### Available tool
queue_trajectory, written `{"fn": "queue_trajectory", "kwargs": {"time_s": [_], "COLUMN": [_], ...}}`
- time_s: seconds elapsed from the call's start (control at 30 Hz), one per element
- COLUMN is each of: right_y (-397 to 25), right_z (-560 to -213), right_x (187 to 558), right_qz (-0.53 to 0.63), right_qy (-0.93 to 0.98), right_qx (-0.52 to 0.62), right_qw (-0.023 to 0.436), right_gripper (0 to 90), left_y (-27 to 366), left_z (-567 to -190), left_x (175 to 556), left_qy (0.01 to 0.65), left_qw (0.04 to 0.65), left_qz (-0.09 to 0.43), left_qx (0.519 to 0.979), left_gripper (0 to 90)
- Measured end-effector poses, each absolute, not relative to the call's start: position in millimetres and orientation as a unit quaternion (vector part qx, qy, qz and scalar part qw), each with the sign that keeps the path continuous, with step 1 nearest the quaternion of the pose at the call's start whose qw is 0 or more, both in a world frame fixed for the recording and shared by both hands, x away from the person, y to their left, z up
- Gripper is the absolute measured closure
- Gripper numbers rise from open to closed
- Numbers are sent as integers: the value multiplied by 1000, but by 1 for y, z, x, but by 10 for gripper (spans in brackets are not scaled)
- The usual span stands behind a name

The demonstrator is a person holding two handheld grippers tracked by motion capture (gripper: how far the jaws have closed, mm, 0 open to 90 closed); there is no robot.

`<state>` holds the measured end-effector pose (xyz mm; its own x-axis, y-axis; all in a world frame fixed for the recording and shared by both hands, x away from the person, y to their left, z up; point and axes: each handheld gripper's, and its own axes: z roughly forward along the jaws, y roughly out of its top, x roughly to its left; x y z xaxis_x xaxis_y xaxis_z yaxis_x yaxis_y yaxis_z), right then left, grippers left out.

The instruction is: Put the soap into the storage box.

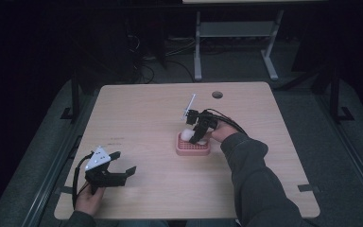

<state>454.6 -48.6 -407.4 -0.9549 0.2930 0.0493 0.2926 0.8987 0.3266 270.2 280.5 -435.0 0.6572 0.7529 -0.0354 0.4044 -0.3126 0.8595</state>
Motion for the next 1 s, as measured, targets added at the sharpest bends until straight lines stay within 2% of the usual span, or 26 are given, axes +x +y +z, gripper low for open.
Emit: {"fn": "queue_trajectory", "kwargs": {"time_s": [1.0], "right_y": [-47], "right_z": [-425], "right_x": [455], "right_qz": [163], "right_qy": [975], "right_qx": [149], "right_qw": [0], "right_gripper": [483], "left_y": [281], "left_z": [-436], "left_x": [271], "left_qy": [371], "left_qw": [457], "left_qz": [186], "left_qx": [787], "left_gripper": [144]}}
